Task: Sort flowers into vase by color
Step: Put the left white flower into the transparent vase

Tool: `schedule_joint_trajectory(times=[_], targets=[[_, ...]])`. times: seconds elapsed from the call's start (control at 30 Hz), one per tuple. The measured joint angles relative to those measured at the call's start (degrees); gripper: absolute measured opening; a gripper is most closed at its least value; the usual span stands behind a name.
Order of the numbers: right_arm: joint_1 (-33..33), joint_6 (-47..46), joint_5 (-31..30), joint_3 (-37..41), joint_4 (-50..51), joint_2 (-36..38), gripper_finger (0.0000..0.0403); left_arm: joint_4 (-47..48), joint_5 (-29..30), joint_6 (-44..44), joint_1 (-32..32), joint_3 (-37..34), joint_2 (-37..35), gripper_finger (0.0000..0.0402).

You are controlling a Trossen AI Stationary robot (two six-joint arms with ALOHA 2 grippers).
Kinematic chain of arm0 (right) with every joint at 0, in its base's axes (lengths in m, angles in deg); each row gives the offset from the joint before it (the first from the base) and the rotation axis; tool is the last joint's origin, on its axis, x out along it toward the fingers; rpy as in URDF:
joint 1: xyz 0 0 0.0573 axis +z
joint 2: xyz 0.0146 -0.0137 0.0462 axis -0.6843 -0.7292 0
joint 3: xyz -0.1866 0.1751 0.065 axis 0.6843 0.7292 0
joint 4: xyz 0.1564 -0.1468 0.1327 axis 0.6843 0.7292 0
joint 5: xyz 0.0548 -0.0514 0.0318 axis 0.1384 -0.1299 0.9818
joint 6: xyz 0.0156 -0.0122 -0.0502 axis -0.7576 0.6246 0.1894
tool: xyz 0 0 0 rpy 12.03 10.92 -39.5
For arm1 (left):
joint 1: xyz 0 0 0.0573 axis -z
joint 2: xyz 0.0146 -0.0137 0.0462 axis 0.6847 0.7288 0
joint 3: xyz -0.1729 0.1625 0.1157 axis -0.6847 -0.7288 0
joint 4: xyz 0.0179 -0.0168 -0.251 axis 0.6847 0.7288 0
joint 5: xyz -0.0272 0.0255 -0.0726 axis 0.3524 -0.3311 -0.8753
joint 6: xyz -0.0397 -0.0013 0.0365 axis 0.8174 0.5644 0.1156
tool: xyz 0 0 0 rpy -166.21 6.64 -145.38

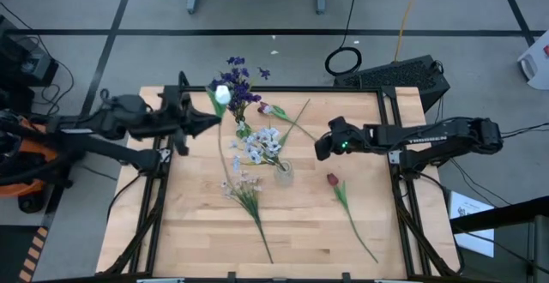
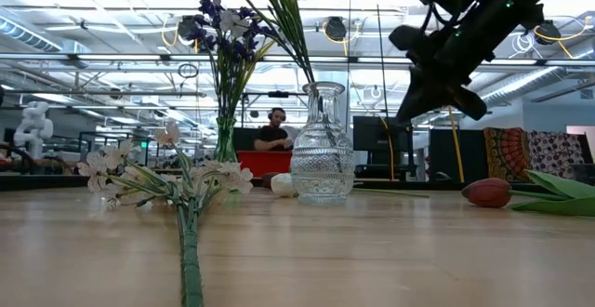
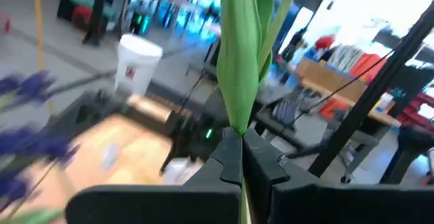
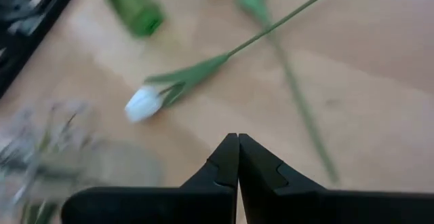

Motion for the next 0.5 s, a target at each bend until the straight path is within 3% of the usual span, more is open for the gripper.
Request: schedule_joint_trajectory(times=[0.07,0.2,0.5], targets=[[0.6,1.9,2.9,0.0,0.2,1.1,0.0,-3.9,3.0,-2.0,2.1,0.8,1.9,0.0],[1.4,6.2,5.8,0.0,0.2,5.2,0.0,-2.9,10.2,-5.1,4.1,6.9,6.8,0.0],[0.9,11.1,11.9,0.0,-2.5,18.9,0.0,1.8,11.1,-6.4,8.0,25.3,20.3,0.0]])
